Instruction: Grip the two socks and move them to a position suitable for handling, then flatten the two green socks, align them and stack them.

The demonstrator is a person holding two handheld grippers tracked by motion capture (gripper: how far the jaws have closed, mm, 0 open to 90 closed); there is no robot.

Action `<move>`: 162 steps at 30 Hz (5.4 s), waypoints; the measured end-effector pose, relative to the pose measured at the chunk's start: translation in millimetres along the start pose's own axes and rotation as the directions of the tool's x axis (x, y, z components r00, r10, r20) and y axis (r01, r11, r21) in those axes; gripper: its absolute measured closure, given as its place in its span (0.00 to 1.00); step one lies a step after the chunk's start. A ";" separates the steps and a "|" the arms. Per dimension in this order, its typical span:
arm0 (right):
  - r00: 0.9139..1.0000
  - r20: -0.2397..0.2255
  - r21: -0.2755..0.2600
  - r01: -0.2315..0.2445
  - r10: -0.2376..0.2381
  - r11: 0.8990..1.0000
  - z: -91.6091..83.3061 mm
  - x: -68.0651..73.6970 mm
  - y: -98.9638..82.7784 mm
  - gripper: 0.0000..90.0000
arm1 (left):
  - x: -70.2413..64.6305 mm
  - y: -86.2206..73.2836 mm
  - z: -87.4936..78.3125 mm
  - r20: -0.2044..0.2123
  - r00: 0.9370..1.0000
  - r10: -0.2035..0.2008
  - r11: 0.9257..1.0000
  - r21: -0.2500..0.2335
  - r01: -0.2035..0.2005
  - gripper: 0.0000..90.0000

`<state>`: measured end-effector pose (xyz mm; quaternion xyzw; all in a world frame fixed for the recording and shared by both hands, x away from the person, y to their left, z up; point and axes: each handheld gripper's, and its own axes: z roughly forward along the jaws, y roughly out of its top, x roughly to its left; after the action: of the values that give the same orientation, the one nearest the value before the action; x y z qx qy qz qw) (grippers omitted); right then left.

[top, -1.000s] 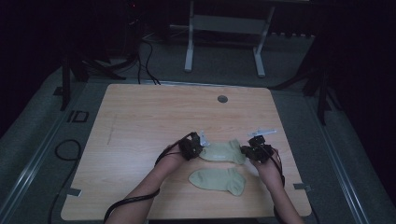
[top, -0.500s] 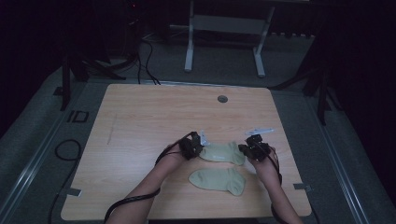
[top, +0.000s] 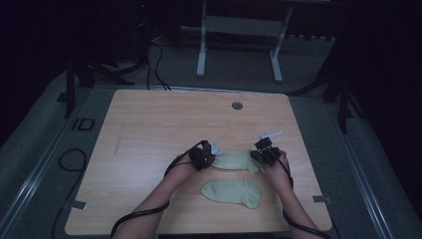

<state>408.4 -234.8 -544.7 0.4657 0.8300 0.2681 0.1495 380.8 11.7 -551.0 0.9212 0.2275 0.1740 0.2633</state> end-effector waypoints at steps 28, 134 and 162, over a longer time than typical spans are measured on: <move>0.988 -0.119 -0.056 0.096 -0.102 0.994 -64.2 30.3 -35.8 0.72 | -31.8 -7.8 -59.3 0.081 0.993 -0.086 0.996 -0.009 0.087 0.52; 0.981 -0.180 0.037 0.075 -0.067 0.996 -23.4 7.7 -30.6 0.99 | 0.7 17.0 3.8 -0.073 0.975 -0.211 0.975 0.050 0.215 0.67; 0.980 -0.200 -0.166 -0.023 -0.011 0.986 -50.3 1.3 -19.2 0.28 | -3.6 11.7 -43.0 0.036 0.952 -0.305 0.946 -0.107 0.307 0.11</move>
<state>369.4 -257.1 -515.2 0.4247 0.8140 0.3827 0.1031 362.7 18.4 -510.7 0.8603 0.3548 0.1346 0.3404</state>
